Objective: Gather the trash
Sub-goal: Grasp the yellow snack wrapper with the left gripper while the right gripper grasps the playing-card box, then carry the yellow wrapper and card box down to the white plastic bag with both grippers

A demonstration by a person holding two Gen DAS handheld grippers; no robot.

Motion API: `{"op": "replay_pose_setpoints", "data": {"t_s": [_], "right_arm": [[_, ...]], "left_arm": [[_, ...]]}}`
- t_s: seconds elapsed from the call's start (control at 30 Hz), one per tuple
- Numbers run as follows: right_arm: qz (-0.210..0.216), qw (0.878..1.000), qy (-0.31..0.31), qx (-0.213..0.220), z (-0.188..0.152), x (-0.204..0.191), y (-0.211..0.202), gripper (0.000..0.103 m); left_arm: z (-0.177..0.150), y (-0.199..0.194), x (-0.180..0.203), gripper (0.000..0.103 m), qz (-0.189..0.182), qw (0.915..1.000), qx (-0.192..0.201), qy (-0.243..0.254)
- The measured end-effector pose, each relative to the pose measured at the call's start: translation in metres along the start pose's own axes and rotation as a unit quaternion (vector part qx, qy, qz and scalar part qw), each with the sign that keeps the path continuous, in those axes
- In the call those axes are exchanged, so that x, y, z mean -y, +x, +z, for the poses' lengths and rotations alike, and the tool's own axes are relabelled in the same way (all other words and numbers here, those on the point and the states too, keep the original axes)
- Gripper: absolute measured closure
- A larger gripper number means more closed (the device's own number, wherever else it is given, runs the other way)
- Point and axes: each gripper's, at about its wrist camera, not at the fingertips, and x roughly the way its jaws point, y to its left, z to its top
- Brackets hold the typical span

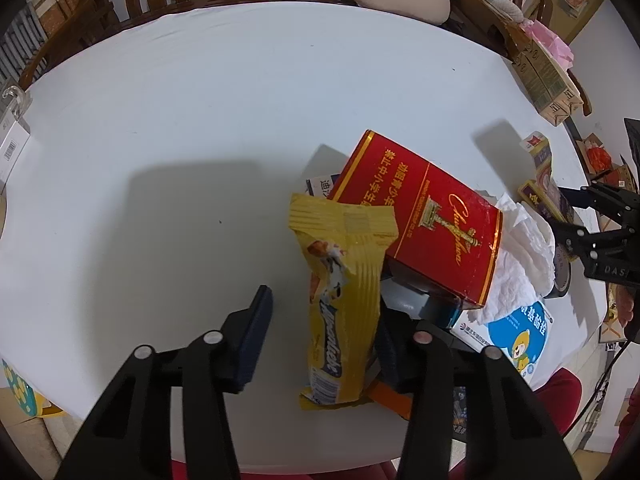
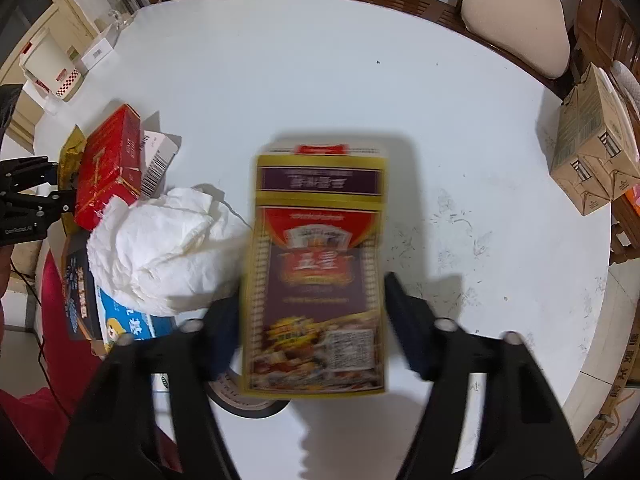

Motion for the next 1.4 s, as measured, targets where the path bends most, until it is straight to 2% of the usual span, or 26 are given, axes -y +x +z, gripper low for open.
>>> {"op": "replay_pose_setpoints", "data": {"t_s": [0.17, 0.27, 0.4, 0.57, 0.8, 1.07, 1.23, 1.4], "right_arm": [[-0.005, 1.000, 0.004, 0.005, -0.002, -0.002, -0.001, 0.044], [-0.011, 1.000, 0.010, 0.017, -0.004, -0.002, -0.006, 0.044], [-0.018, 0.999, 0.024, 0.029, -0.009, 0.002, -0.014, 0.044], [-0.032, 0.997, 0.041, 0.051, -0.019, 0.007, -0.029, 0.044], [-0.043, 0.994, 0.056, 0.085, -0.030, 0.001, -0.055, 0.044], [-0.060, 0.988, 0.071, 0.123, -0.045, -0.013, -0.090, 0.044], [-0.068, 0.983, 0.068, 0.157, -0.063, -0.038, -0.125, 0.044], [-0.078, 0.976, 0.051, 0.196, -0.088, -0.078, -0.167, 0.044]], "left_arm": [[0.001, 0.000, 0.002, 0.076, 0.002, 1.0000, -0.003, 0.007], [0.000, -0.001, 0.000, 0.080, -0.003, 1.0000, -0.005, 0.004], [-0.004, -0.003, -0.007, 0.081, -0.031, 0.9995, 0.005, -0.008], [-0.007, -0.011, -0.011, 0.089, -0.030, 0.9993, 0.020, -0.006], [-0.010, -0.023, -0.015, 0.092, -0.035, 0.9987, 0.032, -0.016], [-0.026, -0.059, -0.016, 0.092, -0.032, 0.9966, 0.076, -0.005], [-0.040, -0.095, -0.002, 0.092, -0.009, 0.9921, 0.123, 0.024], [-0.060, -0.128, 0.011, 0.092, -0.021, 0.9878, 0.148, 0.043]]}}
